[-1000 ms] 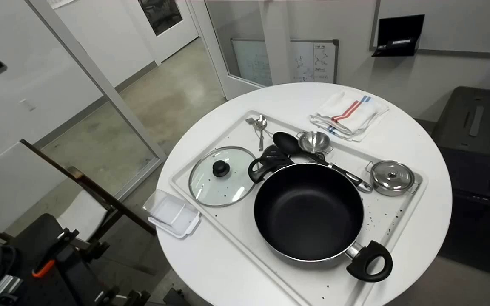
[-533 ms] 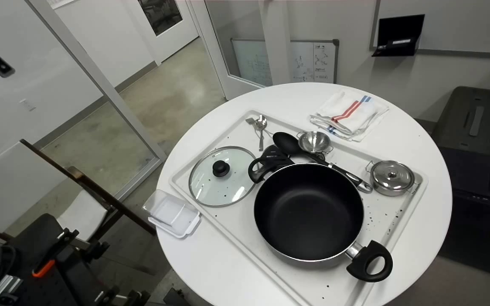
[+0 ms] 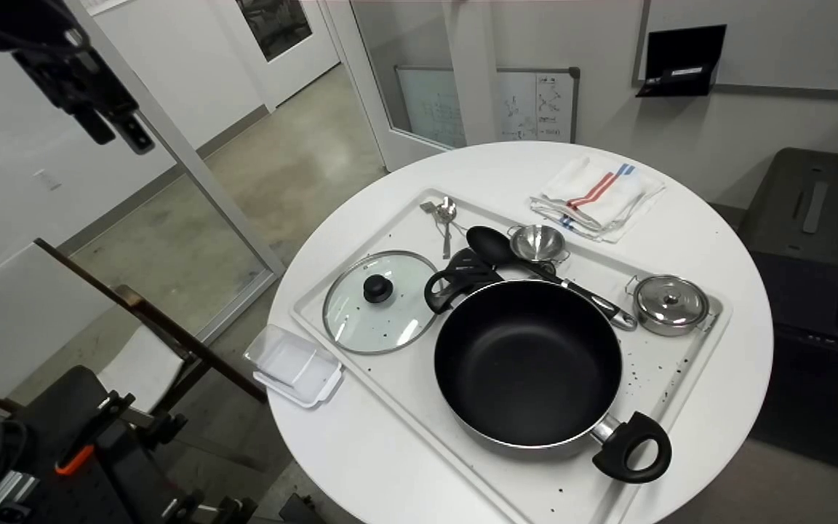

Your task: Put the glass lid on top of the black pot.

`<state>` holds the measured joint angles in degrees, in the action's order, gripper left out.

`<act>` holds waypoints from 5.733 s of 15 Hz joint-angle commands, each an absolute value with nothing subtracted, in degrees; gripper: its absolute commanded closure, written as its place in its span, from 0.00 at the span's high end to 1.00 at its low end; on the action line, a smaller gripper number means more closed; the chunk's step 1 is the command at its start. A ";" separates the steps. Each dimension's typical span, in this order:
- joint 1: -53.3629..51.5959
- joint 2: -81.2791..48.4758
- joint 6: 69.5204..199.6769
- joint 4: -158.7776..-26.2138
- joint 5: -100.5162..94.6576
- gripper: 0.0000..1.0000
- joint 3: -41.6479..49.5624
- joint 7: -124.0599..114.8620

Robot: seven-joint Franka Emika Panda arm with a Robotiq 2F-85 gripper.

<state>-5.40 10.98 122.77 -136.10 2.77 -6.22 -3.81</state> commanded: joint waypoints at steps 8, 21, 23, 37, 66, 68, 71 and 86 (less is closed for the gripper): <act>-2.07 -20.28 129.41 -115.03 2.56 1.00 -2.05 -2.05; -1.00 -44.02 132.54 -96.65 3.33 1.00 0.66 -7.29; -1.05 -46.39 133.13 -95.59 3.02 1.00 1.08 -7.81; -1.79 -57.46 131.59 -89.57 1.44 1.00 2.28 -7.42; -2.94 -46.98 132.57 -97.30 1.19 0.25 -1.31 -1.62; -3.16 -43.47 132.59 -100.12 1.34 0.25 -1.95 -1.01; -2.90 -38.06 131.63 -103.99 1.83 0.25 -2.58 -0.62; 6.75 -30.51 121.30 -102.45 7.49 0.25 1.88 -2.69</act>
